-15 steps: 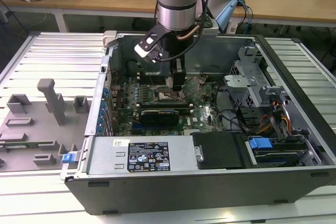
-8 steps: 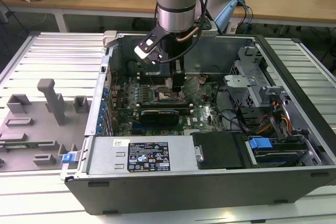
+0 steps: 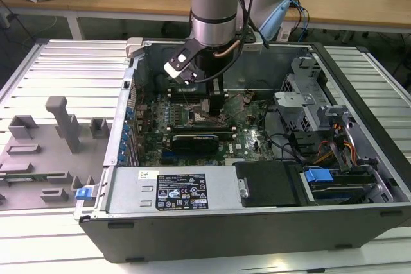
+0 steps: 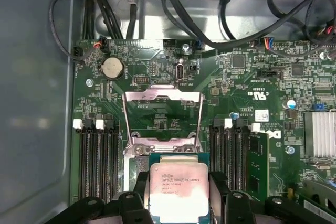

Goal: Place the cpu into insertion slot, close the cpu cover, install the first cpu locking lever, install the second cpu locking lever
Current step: 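Place the cpu into insertion slot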

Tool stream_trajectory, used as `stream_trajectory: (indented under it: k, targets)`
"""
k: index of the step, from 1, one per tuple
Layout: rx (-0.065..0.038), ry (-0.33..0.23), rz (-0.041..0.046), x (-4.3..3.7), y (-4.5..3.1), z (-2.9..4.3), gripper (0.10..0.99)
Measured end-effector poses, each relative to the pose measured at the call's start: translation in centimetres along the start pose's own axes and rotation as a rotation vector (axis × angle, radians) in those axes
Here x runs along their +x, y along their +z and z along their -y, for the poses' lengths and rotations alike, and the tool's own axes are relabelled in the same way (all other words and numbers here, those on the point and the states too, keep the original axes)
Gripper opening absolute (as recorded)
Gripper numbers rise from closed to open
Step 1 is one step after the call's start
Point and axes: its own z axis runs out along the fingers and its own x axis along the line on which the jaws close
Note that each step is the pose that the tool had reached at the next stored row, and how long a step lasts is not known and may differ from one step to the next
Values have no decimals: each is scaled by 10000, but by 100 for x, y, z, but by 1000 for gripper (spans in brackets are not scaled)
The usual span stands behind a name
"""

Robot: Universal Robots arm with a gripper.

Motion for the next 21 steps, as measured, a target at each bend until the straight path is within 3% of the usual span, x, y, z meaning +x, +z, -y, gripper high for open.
stream_trajectory:
  k: [21]
  targets:
    - [1,-51,-4,91,188,114,541]
